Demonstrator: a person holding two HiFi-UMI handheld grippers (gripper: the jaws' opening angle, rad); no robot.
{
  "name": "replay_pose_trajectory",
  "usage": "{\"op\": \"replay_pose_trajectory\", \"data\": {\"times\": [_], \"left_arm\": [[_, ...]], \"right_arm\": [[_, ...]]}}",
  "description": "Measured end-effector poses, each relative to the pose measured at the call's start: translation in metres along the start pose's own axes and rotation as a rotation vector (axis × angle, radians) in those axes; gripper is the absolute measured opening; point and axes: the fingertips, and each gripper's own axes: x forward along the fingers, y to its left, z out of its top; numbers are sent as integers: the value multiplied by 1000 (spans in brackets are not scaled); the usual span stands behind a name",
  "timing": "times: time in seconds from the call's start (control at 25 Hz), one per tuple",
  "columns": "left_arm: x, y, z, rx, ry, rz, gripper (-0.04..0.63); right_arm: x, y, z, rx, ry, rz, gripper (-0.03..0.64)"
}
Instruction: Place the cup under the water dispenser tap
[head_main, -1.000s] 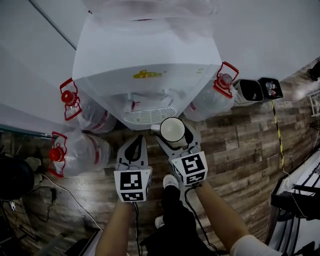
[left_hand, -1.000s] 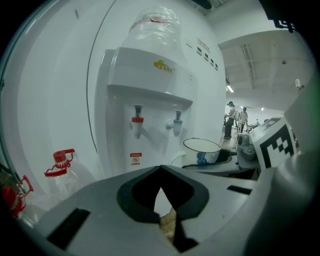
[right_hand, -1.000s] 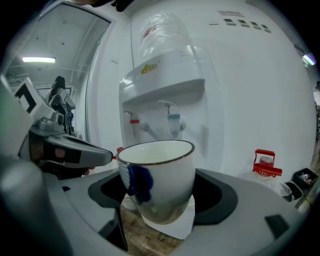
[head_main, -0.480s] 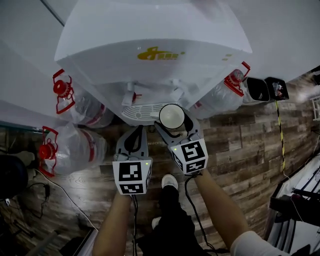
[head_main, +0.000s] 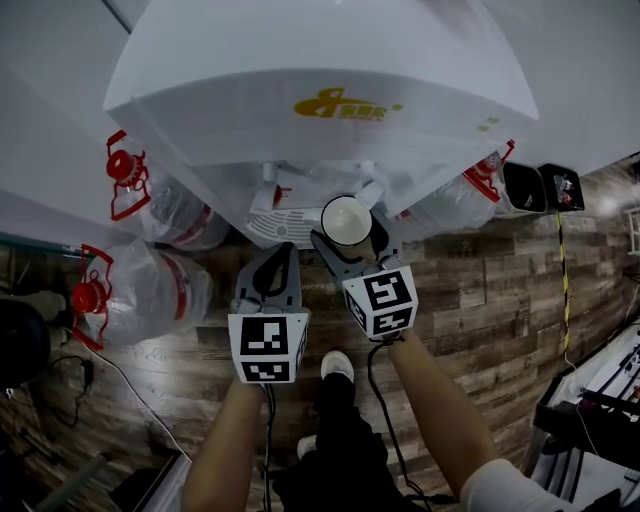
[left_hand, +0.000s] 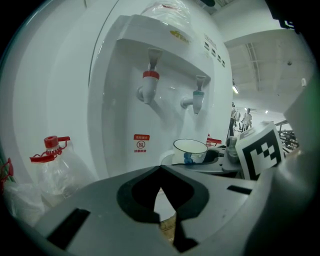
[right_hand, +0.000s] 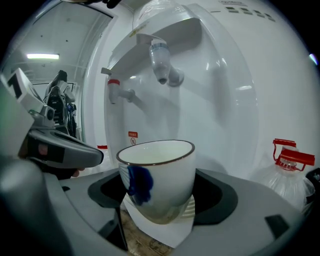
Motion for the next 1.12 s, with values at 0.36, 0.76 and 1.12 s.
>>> {"op": "replay_pose_trajectory", "data": {"times": [0.36, 0.76, 1.12], "left_arm": [[9, 1, -1, -6, 1, 5, 50], [12, -2, -8, -17, 13, 0, 51], [11, -7, -26, -16, 51, -20, 51]], "right_arm": [[7, -10, -7, 43, -14, -1, 368], [8, -11, -6, 58, -57, -16, 368], [6, -15, -6, 74, -75, -77, 370]]}}
